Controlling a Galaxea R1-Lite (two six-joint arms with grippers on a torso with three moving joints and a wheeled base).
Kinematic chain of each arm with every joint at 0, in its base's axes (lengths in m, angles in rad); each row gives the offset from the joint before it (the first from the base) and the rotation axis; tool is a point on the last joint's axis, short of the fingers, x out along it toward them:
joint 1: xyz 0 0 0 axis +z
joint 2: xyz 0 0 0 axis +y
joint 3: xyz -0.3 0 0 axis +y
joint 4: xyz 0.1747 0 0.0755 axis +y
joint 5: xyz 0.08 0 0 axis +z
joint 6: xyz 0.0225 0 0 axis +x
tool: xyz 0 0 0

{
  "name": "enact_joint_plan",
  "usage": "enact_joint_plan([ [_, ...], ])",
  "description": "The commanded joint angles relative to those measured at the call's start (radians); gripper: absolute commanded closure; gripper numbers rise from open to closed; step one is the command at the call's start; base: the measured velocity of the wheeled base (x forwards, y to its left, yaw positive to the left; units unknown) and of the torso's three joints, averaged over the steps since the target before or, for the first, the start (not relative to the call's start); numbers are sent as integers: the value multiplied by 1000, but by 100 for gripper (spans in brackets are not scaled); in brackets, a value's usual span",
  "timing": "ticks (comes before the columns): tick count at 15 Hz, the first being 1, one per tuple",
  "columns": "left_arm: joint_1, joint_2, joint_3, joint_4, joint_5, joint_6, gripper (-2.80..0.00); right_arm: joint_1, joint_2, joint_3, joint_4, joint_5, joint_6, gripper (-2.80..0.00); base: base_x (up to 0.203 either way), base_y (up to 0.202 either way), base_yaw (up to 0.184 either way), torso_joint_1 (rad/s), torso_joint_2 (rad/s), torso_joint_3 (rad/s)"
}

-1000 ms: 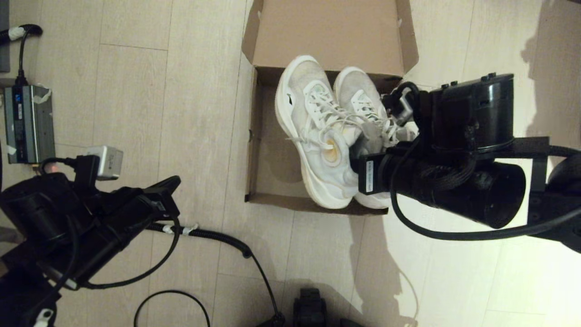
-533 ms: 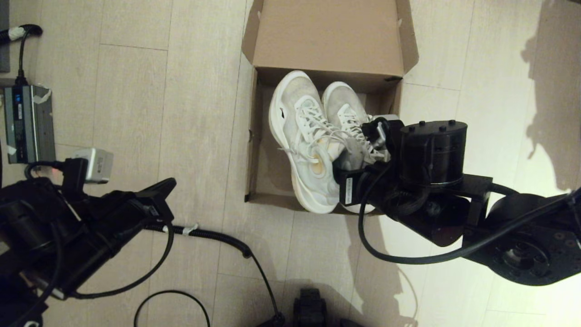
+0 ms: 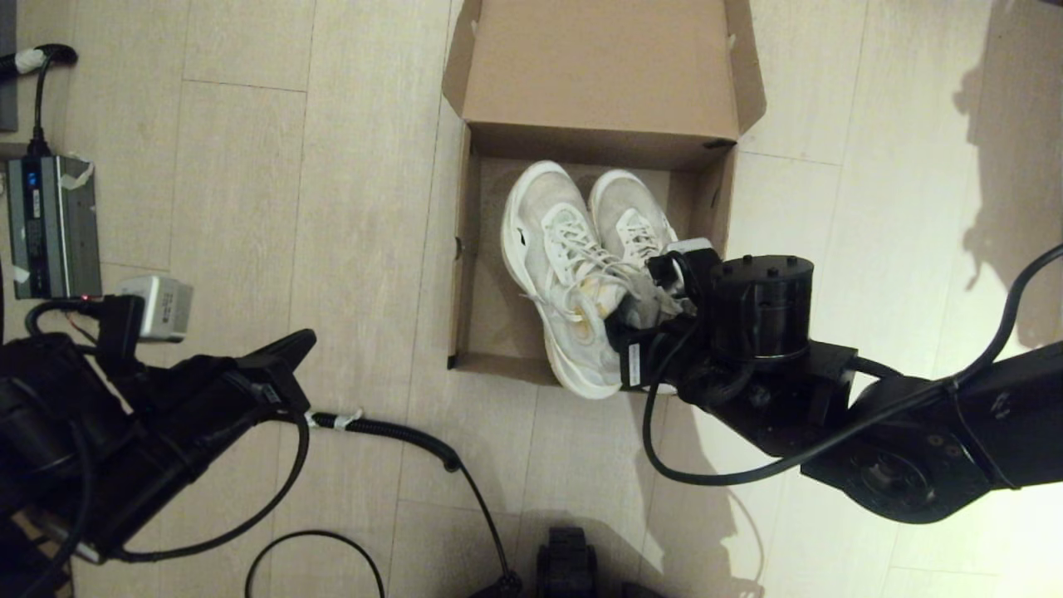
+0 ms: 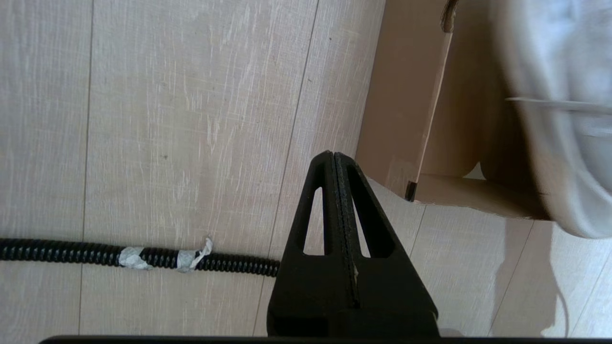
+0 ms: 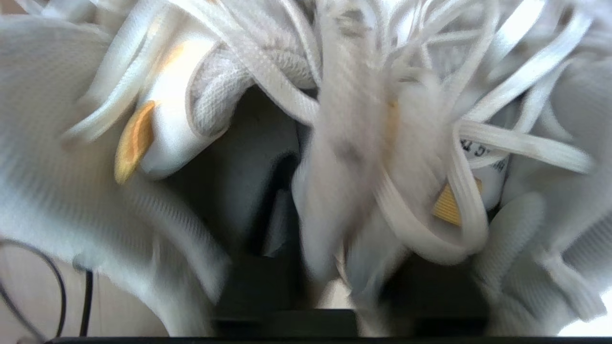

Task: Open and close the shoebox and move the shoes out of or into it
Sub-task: Put the shoes into the shoe box

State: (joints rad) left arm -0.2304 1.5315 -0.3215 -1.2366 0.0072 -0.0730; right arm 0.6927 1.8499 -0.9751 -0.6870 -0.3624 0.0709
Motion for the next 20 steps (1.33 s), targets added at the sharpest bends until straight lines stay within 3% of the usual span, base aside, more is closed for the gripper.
enact_joint_plan([
  [1,0,-20,5,-7,2,-1,0,-11,19,-6,-11,-1,0,-280,0,0,0,0,0,0],
  [7,-1,-52,-3,-2,0,1,0,-12,26,-35,-11,-3,-5,-280,0,0,0,0,0,0],
  [11,-3,49,-166,5,-15,1,0,-48,-175,-45,122,-7,1,-280,0,0,0,0,0,0],
  [12,-4,103,-232,4,-17,1,0,-110,-225,-54,171,-6,3,-235,0,0,0,0,0,0],
  [13,-5,162,-293,2,-18,-1,0,-184,-248,-69,200,-3,2,0,0,0,0,0,0,0],
  [15,-5,270,-413,-10,-21,-6,0,-324,-267,-127,250,15,4,0,0,0,0,0,0,0],
  [17,5,362,-526,-59,-35,-27,0,-462,-252,-168,279,91,23,0,0,0,0,0,0,0],
  [19,36,438,-627,-95,-80,-74,0,-557,-164,-207,279,245,101,0,0,0,0,0,0,0],
  [20,51,474,-677,-106,-114,-96,0,-585,-140,-222,266,394,149,0,0,0,0,0,0,0],
])
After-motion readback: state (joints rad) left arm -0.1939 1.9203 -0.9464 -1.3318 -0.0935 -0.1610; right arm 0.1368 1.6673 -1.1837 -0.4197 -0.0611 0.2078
